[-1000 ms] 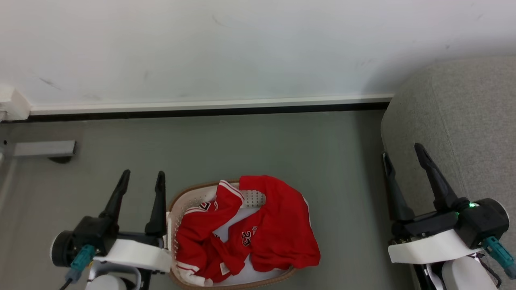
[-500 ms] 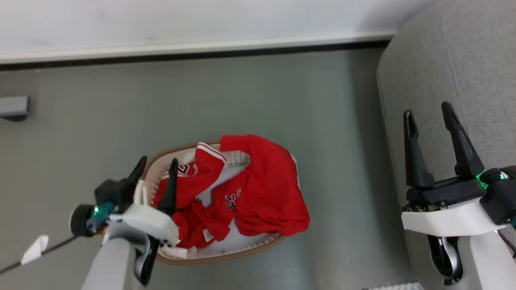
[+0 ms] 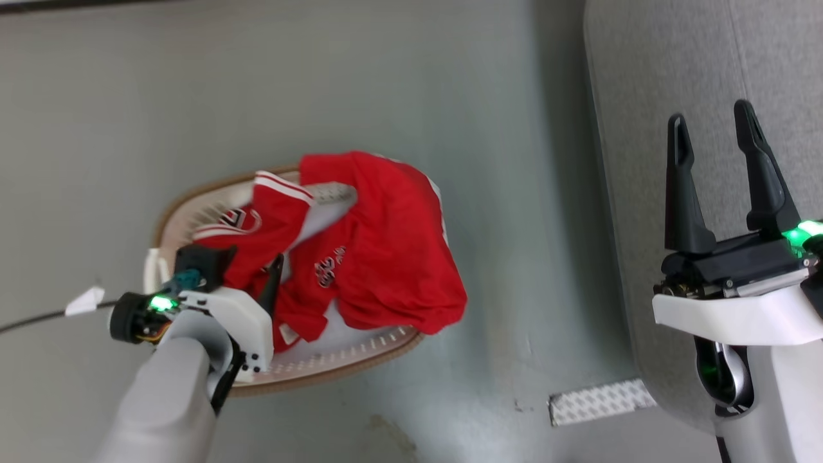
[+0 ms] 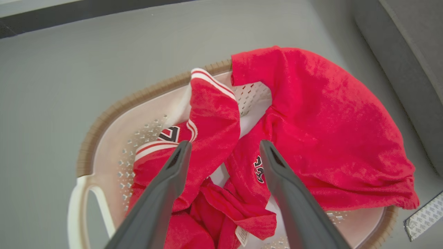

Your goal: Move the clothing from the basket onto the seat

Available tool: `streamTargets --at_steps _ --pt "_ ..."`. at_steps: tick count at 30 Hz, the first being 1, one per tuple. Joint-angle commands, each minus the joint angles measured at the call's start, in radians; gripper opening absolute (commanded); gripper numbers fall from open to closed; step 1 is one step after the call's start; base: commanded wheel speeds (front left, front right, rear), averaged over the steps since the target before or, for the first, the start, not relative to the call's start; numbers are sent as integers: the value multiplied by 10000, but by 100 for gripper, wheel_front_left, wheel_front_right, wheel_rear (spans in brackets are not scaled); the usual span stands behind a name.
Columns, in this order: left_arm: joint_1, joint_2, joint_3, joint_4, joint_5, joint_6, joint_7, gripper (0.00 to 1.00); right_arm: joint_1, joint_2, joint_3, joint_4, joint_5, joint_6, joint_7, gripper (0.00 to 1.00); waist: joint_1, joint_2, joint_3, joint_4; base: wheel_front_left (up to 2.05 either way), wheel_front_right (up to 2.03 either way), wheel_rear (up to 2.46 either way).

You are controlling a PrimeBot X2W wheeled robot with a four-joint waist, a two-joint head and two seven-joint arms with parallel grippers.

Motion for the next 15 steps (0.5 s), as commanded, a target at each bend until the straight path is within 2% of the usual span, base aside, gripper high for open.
streamTargets --at_steps 1,15 --pt "-306 191 -300 265 -328 6 128 100 -182 4 30 -97 141 -21 5 100 -2 0 454 -308 0 0 0" --pt "-2418 1975 -2868 1950 -1407 9 1030 100 -740 5 368 -413 436 -21 5 100 -2 0 2007 -1210 0 0 0"
